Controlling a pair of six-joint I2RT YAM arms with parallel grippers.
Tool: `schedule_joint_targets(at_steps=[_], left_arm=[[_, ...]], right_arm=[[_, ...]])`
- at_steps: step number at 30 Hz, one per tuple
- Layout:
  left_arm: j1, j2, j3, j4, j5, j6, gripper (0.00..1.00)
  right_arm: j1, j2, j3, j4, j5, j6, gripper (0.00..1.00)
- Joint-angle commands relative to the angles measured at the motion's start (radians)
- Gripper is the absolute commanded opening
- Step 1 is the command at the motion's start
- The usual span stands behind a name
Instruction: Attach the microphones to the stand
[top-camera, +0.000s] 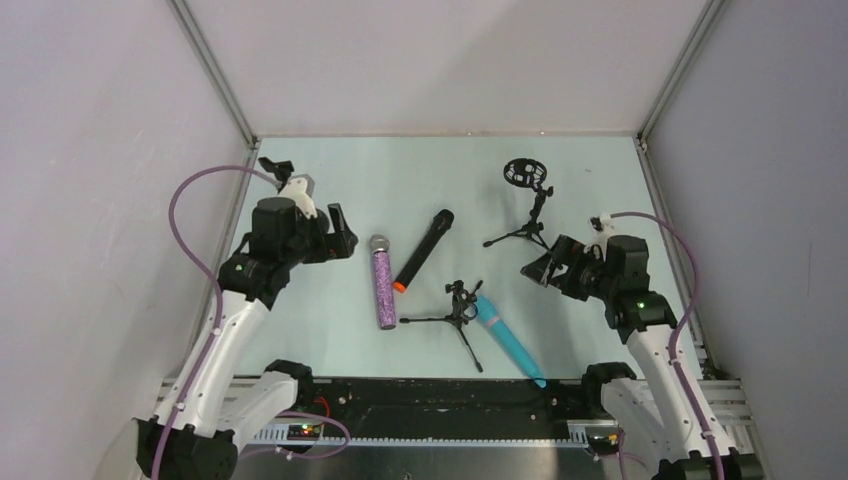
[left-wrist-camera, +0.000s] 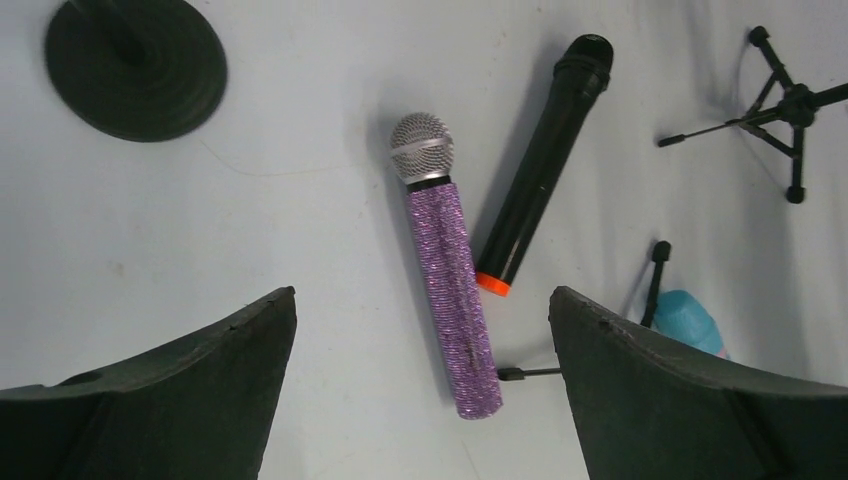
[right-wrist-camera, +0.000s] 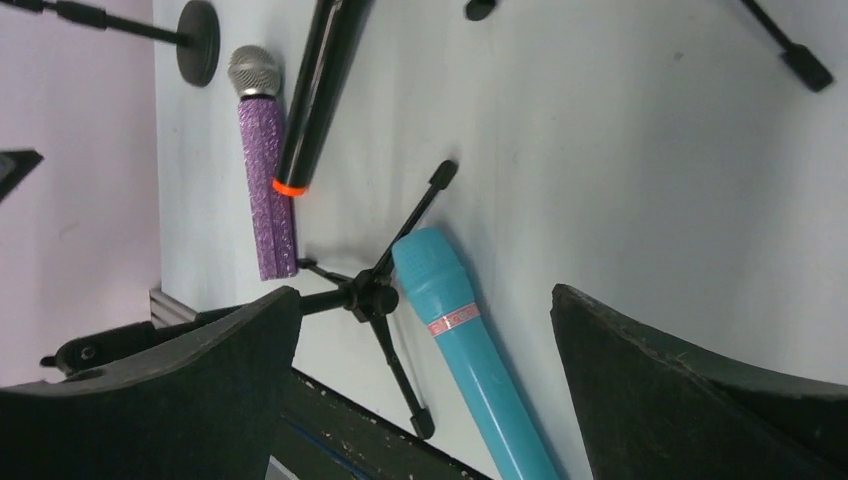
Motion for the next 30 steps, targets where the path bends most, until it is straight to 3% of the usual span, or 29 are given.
schedule_joint_targets(at_steps=[1,14,30], left_arm=[[-0.005,-0.02,0.037,-0.04,-0.068,0.113,1.0],[-0.005,-0.114,-0.09,0.016,-0.262,0.158,1.0],[-0.005,-0.146,-0.118,0.02,-0.219,0.161,1.0]], right_arm=[[0.096,0.008,0.099,-0.028,0.052,-0.048,0.99],[0.386,0.064,0.302,-0.09,0.198,-0.07,1.0],[0.826,0.305,0.647,-0.358,0.601,-0.092,0.99]])
